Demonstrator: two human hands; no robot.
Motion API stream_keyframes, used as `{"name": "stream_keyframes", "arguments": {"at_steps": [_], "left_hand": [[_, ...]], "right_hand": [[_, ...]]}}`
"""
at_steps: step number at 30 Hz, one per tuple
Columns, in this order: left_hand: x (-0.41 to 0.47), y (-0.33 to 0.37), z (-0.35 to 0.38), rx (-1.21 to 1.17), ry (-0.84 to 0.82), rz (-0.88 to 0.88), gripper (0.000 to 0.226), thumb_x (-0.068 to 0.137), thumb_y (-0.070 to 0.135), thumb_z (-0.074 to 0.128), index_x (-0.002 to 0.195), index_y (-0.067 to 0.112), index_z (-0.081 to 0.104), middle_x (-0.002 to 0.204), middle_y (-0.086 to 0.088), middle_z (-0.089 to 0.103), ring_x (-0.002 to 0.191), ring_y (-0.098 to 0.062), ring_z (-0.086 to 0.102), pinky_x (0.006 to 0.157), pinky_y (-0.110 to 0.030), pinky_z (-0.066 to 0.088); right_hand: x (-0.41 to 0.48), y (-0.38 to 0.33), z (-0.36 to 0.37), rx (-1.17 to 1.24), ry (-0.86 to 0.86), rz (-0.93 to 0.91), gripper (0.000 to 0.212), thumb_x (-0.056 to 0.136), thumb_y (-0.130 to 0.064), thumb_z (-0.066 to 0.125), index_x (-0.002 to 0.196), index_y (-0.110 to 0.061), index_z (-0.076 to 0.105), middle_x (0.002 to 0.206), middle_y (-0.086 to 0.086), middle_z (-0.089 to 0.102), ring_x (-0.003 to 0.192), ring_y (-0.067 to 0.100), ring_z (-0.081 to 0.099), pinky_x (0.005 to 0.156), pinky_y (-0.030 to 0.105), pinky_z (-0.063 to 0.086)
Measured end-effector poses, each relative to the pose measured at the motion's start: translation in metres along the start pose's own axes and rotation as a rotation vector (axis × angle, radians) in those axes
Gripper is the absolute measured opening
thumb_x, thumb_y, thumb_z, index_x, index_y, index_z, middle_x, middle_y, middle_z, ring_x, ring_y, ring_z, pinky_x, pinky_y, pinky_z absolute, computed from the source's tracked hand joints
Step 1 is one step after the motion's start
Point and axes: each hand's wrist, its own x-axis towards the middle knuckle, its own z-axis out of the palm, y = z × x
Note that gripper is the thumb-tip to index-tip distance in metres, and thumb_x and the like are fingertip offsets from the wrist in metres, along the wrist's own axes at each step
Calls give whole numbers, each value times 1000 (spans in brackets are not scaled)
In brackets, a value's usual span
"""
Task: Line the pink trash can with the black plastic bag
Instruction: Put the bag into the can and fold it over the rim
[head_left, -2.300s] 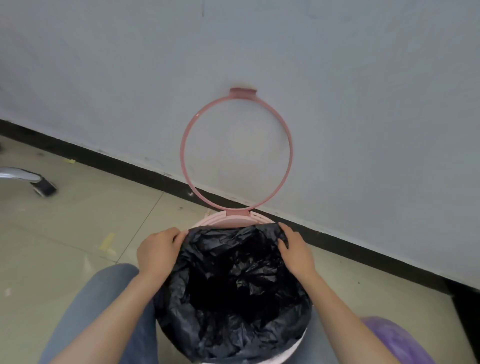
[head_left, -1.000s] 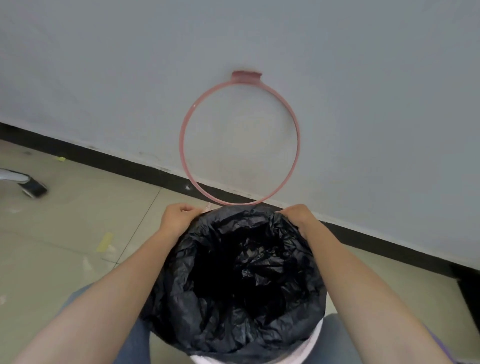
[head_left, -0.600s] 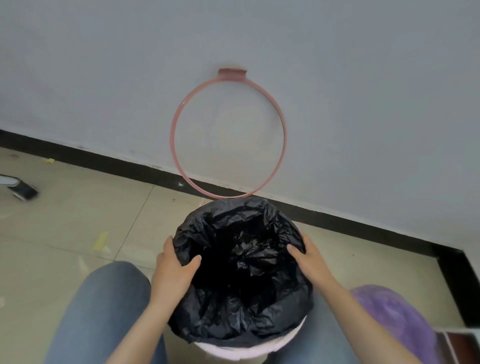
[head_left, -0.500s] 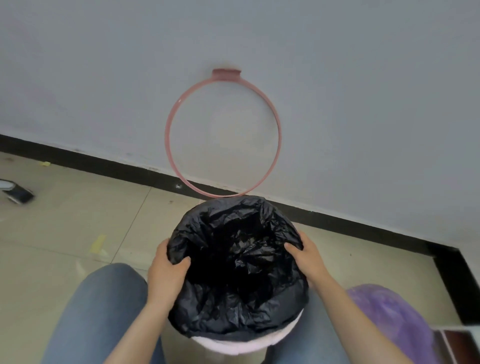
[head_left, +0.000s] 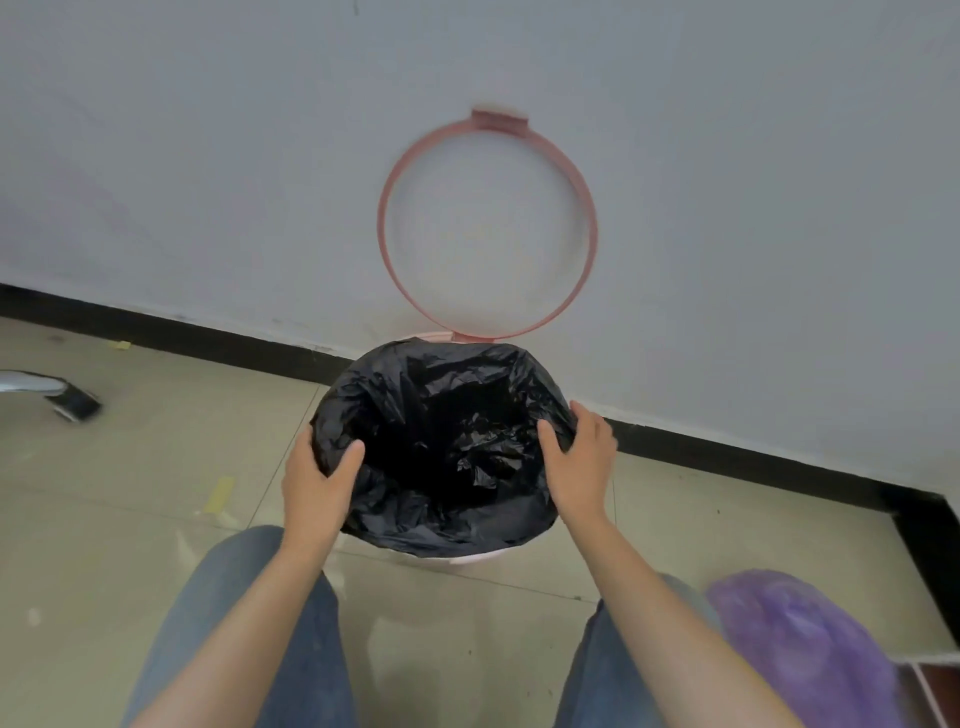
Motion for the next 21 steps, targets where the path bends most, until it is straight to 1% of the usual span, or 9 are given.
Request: {"name": "stream_keyframes", "arguments": {"at_steps": [2,4,6,8,10,13,15,18,21], "left_hand": [[-11,-10,-2,16,-64,0,52,86,23,59,133,17,36,130,4,47,120,-18,47,102,-37,39],[-22,-20,-3,22,-129,-89,70,84,28,61,142,25,22,145,0,38,131,-22,40,110,-45,34],[-29,-24,-2,27,-165,-153,81,85,27,61,146,27,9,152,1,28,137,-23,32,114,-45,29],[-35,-24,-2,17,-181,-171,84,85,24,62,146,27,5,152,-1,29,136,-24,35,113,-43,30],[-40,-23,-3,-1,-194,-175,84,84,22,63,145,28,7,149,-4,34,130,-23,40,110,-42,33],[-44,-25,-7,-10,-222,-183,86,82,17,66,145,27,10,143,-8,41,117,-17,46,102,-36,36],[-44,-28,-10,6,-240,-192,89,79,15,69,145,27,10,143,-10,42,123,-21,46,100,-35,36],[-44,-38,-17,30,-292,-222,96,75,15,73,145,28,9,144,-10,39,130,-24,42,105,-39,35],[-39,-45,-23,27,-341,-274,94,77,6,71,146,22,10,143,-14,40,131,-27,40,104,-39,35]], "right_hand": [[-27,3,-14,-110,51,-410,42,84,-35,51,116,-9,55,123,18,52,117,25,40,99,30,31],[-52,19,-24,-305,-26,-833,37,77,-40,56,104,-15,54,114,9,48,107,22,43,89,29,37],[-67,36,-26,-484,-144,-1063,39,69,-36,70,99,-19,51,106,5,43,98,21,44,74,29,48],[-72,46,-22,-525,-174,-1070,49,59,-14,79,99,-16,52,96,6,47,86,20,44,59,24,47],[-72,49,-18,-505,-96,-1077,43,58,-1,73,93,-11,51,76,6,58,72,17,38,49,23,38],[-77,54,-14,-495,-52,-1119,23,68,3,59,76,-13,44,53,3,56,62,15,30,52,22,23],[-80,59,-14,-559,-100,-1106,21,65,3,51,71,-15,41,52,1,53,61,14,28,53,22,17],[-80,69,-9,-679,-169,-1093,20,61,1,46,71,-16,42,54,-3,52,62,14,27,53,23,19],[-79,73,-8,-755,-209,-1107,19,58,-2,56,69,-16,48,56,-3,52,64,15,29,55,24,21]]}}
